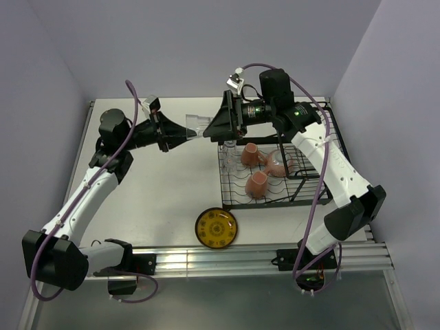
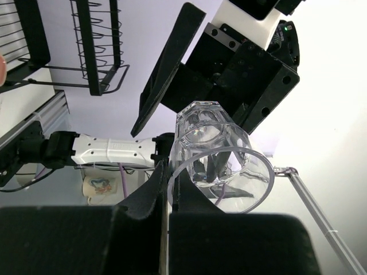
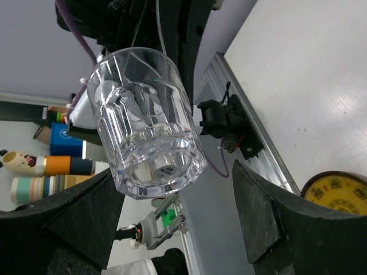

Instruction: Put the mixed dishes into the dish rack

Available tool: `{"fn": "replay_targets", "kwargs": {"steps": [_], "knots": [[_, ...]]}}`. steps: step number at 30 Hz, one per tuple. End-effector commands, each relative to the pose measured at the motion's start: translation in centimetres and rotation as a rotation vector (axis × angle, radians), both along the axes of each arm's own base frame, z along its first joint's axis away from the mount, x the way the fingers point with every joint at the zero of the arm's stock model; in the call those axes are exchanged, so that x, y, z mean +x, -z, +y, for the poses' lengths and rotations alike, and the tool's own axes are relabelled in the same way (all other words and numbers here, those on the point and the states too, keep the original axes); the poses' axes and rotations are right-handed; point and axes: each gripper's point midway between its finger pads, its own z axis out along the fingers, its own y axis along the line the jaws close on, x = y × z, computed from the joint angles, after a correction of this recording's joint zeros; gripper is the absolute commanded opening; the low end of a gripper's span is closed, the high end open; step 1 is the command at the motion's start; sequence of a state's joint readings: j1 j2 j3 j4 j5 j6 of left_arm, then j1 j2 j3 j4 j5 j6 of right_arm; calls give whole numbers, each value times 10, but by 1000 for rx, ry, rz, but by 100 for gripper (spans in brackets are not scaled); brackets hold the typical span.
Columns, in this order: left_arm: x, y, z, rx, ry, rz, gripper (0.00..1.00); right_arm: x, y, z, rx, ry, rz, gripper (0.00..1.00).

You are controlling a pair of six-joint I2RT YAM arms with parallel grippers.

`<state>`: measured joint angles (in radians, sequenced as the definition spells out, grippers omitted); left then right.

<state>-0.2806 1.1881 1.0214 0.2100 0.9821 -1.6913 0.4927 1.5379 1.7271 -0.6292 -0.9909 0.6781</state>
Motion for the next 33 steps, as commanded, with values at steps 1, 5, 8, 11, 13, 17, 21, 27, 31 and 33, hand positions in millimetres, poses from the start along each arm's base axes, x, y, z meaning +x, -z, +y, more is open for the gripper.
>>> {"fn": "replay_targets", "kwargs": {"steps": [1,5,8,11,13,17,21,27,31,33], "knots": [[-22,-29,-4,-50,65,-118,0,4,-17,7,65,-21,-30,79],[-23,-22,-5,-56,75,-104,0,6,-28,11,122,-30,-39,78],[-24,-17,-6,-51,85,-100,0,4,-36,13,182,-37,-27,74],[-24,-11,-6,-48,85,-90,0,2,-38,14,230,-45,29,68],[-24,-8,-6,-48,87,-84,0,1,-40,15,246,-51,31,59],[-27,-6,-6,-50,98,-83,0,5,-37,16,234,-34,34,17],[-26,5,-6,-12,99,-73,69,17,-29,13,154,33,-34,0],[9,83,33,417,-154,96,99,47,48,-21,-275,253,-59,0],[5,152,87,858,-283,274,99,49,90,-52,-482,343,-51,0],[-6,172,100,947,-285,328,99,48,108,-63,-570,356,-51,0]]}}
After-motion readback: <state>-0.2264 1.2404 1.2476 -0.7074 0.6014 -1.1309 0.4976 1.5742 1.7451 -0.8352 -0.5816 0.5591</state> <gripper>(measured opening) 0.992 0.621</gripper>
